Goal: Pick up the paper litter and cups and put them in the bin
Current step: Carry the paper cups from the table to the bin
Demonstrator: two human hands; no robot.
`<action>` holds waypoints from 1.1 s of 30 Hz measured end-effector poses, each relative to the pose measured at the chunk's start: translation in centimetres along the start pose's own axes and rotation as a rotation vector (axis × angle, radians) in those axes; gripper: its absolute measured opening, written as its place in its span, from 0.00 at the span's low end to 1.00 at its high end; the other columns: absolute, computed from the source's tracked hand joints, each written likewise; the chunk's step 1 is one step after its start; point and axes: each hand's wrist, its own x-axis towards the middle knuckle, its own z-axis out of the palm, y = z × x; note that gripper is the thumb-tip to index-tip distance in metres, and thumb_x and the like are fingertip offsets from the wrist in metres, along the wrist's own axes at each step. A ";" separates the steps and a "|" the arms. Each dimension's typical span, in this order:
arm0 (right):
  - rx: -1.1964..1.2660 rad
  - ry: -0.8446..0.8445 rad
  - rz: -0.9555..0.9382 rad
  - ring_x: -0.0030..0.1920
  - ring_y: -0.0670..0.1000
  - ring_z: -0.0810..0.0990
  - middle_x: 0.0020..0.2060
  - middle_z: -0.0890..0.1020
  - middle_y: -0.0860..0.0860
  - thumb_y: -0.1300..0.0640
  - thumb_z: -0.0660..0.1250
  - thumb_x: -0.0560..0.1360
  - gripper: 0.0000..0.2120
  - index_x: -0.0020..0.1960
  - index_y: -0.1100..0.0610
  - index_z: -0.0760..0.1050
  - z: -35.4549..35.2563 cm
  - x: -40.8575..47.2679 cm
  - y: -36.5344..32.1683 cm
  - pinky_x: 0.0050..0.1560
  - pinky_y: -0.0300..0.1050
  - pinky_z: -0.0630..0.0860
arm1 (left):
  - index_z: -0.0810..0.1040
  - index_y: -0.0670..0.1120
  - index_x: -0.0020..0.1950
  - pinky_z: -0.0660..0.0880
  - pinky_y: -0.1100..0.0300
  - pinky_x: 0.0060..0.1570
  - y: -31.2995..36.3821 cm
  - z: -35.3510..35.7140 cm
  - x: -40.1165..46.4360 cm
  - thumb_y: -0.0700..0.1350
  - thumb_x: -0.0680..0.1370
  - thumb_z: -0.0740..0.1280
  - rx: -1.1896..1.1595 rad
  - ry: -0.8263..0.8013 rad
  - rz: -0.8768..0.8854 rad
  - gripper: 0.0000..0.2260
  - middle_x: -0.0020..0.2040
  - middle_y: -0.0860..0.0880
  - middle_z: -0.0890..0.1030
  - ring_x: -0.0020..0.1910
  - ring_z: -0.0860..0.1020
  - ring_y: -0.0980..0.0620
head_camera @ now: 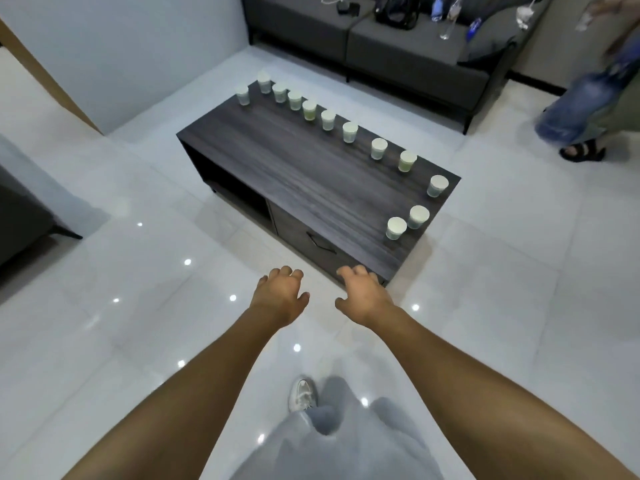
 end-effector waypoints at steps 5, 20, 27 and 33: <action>0.049 -0.018 0.103 0.66 0.59 0.66 0.67 0.66 0.56 0.54 0.65 0.76 0.27 0.73 0.53 0.61 -2.9 3.9 3.5 0.64 0.53 0.70 | 0.63 0.45 0.73 0.66 0.52 0.67 1.9 -1.8 5.6 0.54 0.81 0.58 0.043 -0.039 0.074 0.23 0.70 0.45 0.69 0.68 0.67 0.46; 0.044 -0.055 0.187 0.63 0.60 0.68 0.63 0.68 0.57 0.55 0.65 0.75 0.23 0.69 0.55 0.64 -14.4 19.5 22.0 0.60 0.54 0.72 | 0.66 0.45 0.71 0.67 0.50 0.67 17.5 -4.0 26.2 0.52 0.79 0.61 -0.055 -0.150 0.041 0.22 0.68 0.45 0.71 0.67 0.68 0.44; 0.000 -0.073 0.218 0.62 0.59 0.69 0.64 0.69 0.57 0.54 0.66 0.75 0.26 0.70 0.55 0.63 -15.7 26.1 29.4 0.59 0.54 0.74 | 0.67 0.44 0.70 0.65 0.51 0.67 22.3 -1.5 34.6 0.52 0.79 0.61 -0.058 -0.239 -0.005 0.22 0.68 0.44 0.70 0.68 0.66 0.44; 0.017 -0.111 0.250 0.63 0.60 0.66 0.66 0.66 0.57 0.57 0.67 0.74 0.30 0.72 0.54 0.59 -12.4 32.9 33.1 0.57 0.53 0.71 | 0.65 0.47 0.72 0.67 0.49 0.65 24.1 3.5 41.2 0.50 0.77 0.64 -0.107 -0.282 -0.022 0.24 0.67 0.45 0.70 0.67 0.65 0.44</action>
